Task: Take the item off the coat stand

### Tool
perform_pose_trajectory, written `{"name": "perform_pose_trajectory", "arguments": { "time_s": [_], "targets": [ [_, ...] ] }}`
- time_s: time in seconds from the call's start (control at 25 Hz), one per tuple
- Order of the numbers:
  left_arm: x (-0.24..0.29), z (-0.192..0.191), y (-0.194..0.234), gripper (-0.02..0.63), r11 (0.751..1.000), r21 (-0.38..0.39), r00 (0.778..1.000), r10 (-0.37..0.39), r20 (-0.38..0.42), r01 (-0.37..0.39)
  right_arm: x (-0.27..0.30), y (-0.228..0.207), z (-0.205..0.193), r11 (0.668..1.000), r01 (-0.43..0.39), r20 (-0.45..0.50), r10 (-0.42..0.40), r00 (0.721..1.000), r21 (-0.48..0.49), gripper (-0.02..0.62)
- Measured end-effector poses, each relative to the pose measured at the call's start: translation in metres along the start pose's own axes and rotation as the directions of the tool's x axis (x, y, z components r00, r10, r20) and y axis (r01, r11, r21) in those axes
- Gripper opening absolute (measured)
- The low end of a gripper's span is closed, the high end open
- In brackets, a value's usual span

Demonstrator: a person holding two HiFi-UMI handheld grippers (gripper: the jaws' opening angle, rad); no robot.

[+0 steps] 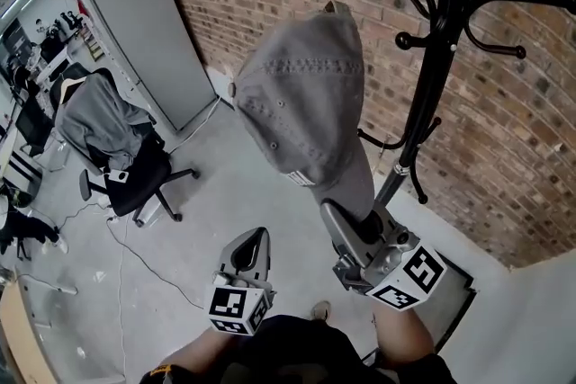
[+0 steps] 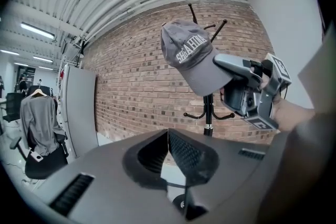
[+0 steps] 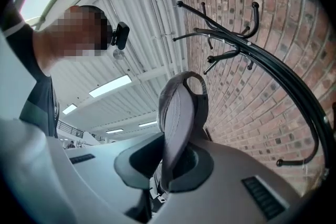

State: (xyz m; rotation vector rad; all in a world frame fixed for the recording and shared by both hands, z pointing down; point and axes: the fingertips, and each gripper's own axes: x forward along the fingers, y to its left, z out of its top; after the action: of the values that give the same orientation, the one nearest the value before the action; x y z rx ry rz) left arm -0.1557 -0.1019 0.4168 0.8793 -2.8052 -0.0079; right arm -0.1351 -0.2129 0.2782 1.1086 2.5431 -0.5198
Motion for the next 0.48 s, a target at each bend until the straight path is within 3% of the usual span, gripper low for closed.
{"name": "perform_pose_trajectory", "arguments": {
  "time_s": [0.16, 0.48],
  "targets": [
    [-0.028, -0.001, 0.022, 0.034, 1.000, 0.014, 1.000, 0.002, 0.014, -0.002, -0.005, 0.023, -0.032, 0.992, 0.052, -0.020, -0.050, 0.999, 0.116, 0.031],
    [-0.105, -0.047, 0.074, 0.034, 0.996, 0.035, 0.994, -0.078, -0.079, 0.081, -0.010, 0.089, -0.109, 0.935, 0.251, -0.077, -0.239, 0.968, 0.250, 0.031]
  ]
}}
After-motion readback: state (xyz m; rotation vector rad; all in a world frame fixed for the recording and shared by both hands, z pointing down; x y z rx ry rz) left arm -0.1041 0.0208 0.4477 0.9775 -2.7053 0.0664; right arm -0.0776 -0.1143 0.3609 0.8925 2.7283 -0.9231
